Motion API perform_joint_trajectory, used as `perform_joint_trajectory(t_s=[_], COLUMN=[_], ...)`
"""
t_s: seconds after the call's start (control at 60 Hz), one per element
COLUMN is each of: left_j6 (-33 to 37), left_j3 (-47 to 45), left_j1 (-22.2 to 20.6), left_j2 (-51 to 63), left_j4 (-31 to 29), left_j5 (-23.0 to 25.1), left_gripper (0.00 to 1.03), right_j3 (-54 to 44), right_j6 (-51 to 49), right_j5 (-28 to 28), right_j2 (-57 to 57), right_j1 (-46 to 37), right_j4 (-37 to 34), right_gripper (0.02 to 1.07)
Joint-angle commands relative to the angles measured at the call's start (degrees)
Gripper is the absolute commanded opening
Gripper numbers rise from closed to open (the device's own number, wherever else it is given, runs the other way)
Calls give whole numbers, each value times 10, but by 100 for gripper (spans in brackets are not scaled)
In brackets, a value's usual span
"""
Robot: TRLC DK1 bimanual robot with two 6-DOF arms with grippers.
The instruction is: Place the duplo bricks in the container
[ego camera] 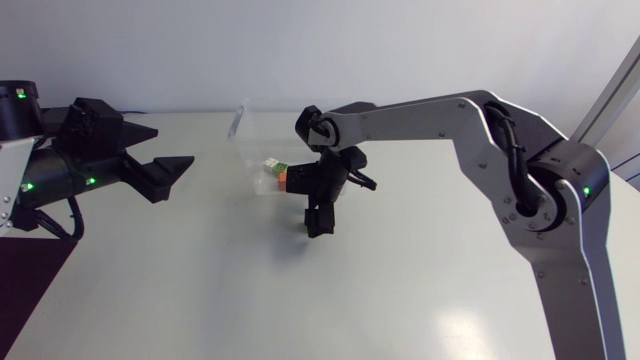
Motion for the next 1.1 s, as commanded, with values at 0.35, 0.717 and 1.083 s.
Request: perform_joint_trajectory(t_s=[0.35,0.717,1.083], left_j6=[-17,-21,-48], left_j3=[-44,-82,-143], left_j1=[34,52,67], left_j2=[-51,-102,-179], left_j4=[17,16,0], left_j5=[1,3,3], left_gripper=[99,99,99], right_j3=[-1,-67,14], right_j6=[-25,-3,5], right_j5=[13,-2,4], right_j2=[38,-77,-148], right_j1=[6,6,-7], right_j4=[-16,-19,-135], right_gripper=[24,24,24])
